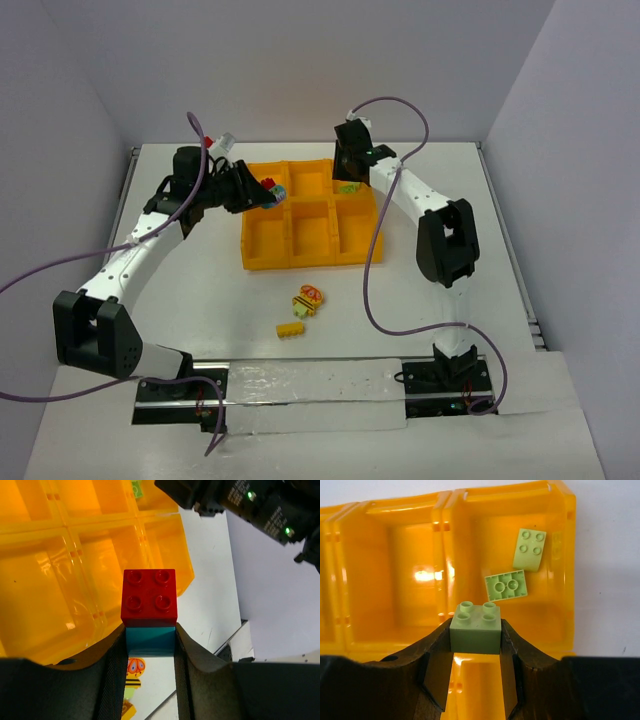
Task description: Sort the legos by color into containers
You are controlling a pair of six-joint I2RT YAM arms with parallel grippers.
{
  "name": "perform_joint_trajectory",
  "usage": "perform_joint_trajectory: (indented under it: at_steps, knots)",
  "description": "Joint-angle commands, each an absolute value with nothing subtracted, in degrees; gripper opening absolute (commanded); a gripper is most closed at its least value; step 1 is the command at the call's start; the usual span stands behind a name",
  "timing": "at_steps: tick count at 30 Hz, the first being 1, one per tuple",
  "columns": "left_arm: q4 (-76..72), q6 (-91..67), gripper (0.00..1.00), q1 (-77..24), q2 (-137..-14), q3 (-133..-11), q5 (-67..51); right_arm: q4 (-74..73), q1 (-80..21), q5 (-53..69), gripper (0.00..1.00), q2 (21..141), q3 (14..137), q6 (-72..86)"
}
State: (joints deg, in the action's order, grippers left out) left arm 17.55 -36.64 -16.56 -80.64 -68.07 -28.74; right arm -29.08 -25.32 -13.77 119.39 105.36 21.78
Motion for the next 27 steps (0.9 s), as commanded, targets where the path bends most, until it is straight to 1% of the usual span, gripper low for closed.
perform_joint_trajectory:
  at_steps: [1,4,6,7,10,12,15,17,18,19,21,22,23,27]
  knots:
    - [17.8,-34.2,0.00,-16.7,-80.8,-67.8,-32.8,-31.5,-24.2,-15.6,0.09,121.7,110.9,21.7]
    - [17.7,-34.0,0.00,-16.7,-81.3,-67.8,-33.6,-32.9,-23.6,-15.8,0.17,124.7,114.0,21.3]
    - [17.5,-34.0,0.00,-16.7,-81.5,-67.6,-34.2,-33.5,-23.4,-15.8,0.42,125.2,114.9,20.9]
    - [17.3,-34.1,0.00,-16.7,-81.6,-67.6,-34.4,-33.5,-23.4,-15.6,0.57,125.2,115.0,20.7]
    - [16.8,-34.1,0.00,-16.7,-82.1,-67.7,-35.3,-33.1,-23.4,-14.2,0.86,124.8,115.5,20.4]
    - [16.8,-33.9,0.00,-16.7,-82.7,-67.9,-36.1,-33.2,-23.4,-13.5,0.88,124.4,115.9,19.9]
    - [16.7,-32.9,0.00,-16.7,-83.3,-68.1,-37.6,-33.7,-23.5,-13.4,0.88,122.9,115.8,19.6]
    - [15.6,-31.8,0.00,-16.7,-84.0,-67.8,-40.4,-33.0,-23.5,-12.1,0.87,118.2,112.6,19.5]
    - [15.2,-31.2,0.00,-16.7,-84.3,-67.7,-41.5,-32.3,-23.5,-8.9,0.86,116.0,110.9,19.3]
    - [14.8,-31.1,0.00,-16.7,-84.4,-67.7,-41.7,-31.3,-23.5,-8.3,0.86,115.7,110.7,18.9]
    - [12.5,-30.9,0.00,-16.7,-85.3,-67.1,-45.4,-26.2,-23.5,1.9,0.85,105.8,100.6,17.1]
    - [12.2,-30.8,0.00,-16.7,-85.3,-66.8,-46.8,-24.5,-23.5,6.2,0.85,105.3,100.0,16.8]
    - [9.7,-30.8,0.00,-16.8,-85.2,-66.0,-49.4,-23.1,-23.5,13.5,0.84,100.7,95.2,16.7]
    - [3.6,-29.9,0.00,-16.9,-84.7,-64.2,-54.7,-13.6,-23.6,29.4,0.83,91.7,84.2,17.8]
